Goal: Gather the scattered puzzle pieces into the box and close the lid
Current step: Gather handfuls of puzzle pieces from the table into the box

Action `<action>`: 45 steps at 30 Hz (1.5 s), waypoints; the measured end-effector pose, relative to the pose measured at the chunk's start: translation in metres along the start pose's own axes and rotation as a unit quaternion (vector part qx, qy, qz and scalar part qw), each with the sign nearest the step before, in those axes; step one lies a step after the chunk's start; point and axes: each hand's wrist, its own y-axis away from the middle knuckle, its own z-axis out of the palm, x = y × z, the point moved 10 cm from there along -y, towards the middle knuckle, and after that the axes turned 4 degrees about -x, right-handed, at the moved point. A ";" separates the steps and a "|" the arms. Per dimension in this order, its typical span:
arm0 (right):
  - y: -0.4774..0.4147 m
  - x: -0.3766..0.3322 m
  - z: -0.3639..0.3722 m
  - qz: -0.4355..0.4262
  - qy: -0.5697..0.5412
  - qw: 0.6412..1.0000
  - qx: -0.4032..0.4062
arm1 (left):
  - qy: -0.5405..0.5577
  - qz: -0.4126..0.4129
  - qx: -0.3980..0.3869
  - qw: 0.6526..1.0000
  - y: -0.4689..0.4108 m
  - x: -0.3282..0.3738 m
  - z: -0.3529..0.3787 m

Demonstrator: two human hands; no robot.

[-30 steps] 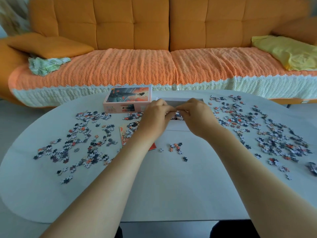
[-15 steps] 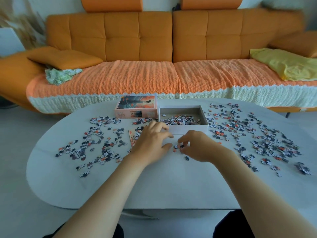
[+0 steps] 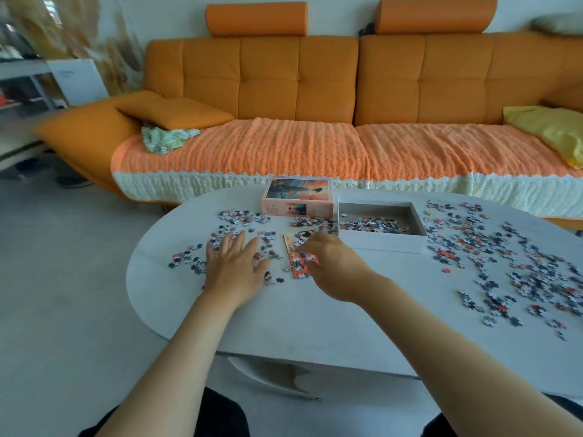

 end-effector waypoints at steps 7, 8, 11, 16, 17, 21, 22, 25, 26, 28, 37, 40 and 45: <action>-0.067 -0.055 0.059 -0.002 0.060 0.990 -0.126 | 0.055 -0.070 -0.107 0.990 0.014 -0.088 0.026; -0.074 -0.057 0.067 0.003 0.064 0.987 -0.144 | 0.063 -0.051 -0.107 0.991 0.014 -0.087 0.027; -0.082 -0.061 0.090 0.012 0.059 0.978 -0.198 | 0.104 0.018 -0.078 0.991 0.015 -0.079 0.018; -0.072 -0.071 0.088 -0.024 0.046 0.990 -0.129 | 0.136 0.088 -0.020 0.987 0.023 -0.073 0.000; -0.069 -0.071 0.083 -0.035 0.039 0.993 -0.107 | 0.142 0.095 -0.007 0.985 0.024 -0.074 -0.003; -0.068 -0.073 0.069 -0.074 0.038 0.996 -0.037 | 0.114 0.081 0.010 0.990 0.023 -0.086 -0.004; -0.070 -0.073 0.070 -0.066 0.039 0.996 -0.043 | 0.109 0.070 -0.016 0.991 0.022 -0.090 0.003; -0.074 -0.074 0.088 -0.048 0.071 0.990 -0.116 | 0.069 0.067 -0.081 0.992 0.022 -0.087 0.022; -0.074 -0.076 0.095 -0.057 0.082 0.985 -0.137 | 0.057 0.071 -0.085 0.992 0.022 -0.085 0.024; -0.069 -0.080 0.103 -0.075 0.092 0.980 -0.157 | 0.058 0.071 -0.086 0.992 0.024 -0.082 0.025; -0.006 -0.060 0.081 -0.112 0.047 0.982 -0.143 | 0.072 0.171 -0.099 0.978 0.055 -0.007 0.024; 0.021 -0.047 0.067 -0.111 0.020 0.985 -0.132 | 0.084 0.197 -0.099 0.972 0.067 0.022 0.026; 0.058 -0.018 0.044 -0.097 -0.008 0.990 -0.103 | 0.087 0.214 -0.108 0.967 0.078 0.053 0.027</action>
